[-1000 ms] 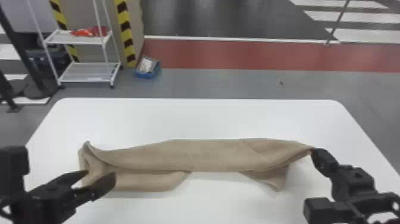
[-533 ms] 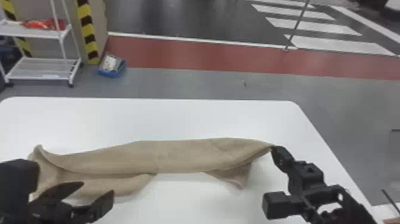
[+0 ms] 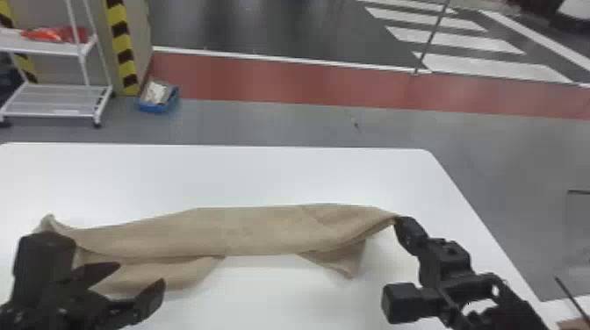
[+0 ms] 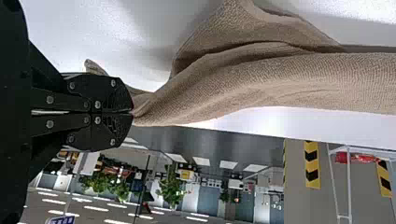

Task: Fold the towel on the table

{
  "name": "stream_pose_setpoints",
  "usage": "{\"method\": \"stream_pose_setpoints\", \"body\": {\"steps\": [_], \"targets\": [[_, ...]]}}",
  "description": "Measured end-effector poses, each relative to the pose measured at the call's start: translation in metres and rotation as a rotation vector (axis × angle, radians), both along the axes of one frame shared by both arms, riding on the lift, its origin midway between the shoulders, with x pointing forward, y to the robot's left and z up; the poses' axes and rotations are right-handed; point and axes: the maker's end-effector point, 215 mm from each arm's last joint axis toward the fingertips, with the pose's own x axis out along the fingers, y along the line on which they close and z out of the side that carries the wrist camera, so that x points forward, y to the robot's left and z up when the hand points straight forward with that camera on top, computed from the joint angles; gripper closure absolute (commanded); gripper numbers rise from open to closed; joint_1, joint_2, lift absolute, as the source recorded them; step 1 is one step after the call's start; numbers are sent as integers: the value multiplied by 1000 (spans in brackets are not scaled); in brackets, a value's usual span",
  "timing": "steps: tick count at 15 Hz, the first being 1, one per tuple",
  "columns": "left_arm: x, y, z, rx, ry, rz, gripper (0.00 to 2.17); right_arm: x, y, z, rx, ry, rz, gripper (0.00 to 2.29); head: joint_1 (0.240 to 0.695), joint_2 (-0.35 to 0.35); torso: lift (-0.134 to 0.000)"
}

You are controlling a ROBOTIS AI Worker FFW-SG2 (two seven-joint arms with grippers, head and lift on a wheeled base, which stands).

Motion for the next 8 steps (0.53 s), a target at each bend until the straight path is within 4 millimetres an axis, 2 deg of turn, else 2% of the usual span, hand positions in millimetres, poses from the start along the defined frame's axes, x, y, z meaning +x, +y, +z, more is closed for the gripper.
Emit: {"method": "stream_pose_setpoints", "body": {"steps": [3, 8], "targets": [[0, 3, -7, 18, 19, -22, 238, 1, 0, 0, 2, 0, -1, 1656, 695, -218, -124], [0, 4, -17, 28, 56, -35, 549, 0, -3, 1, -2, -1, -4, 1656, 695, -218, -124]]}}
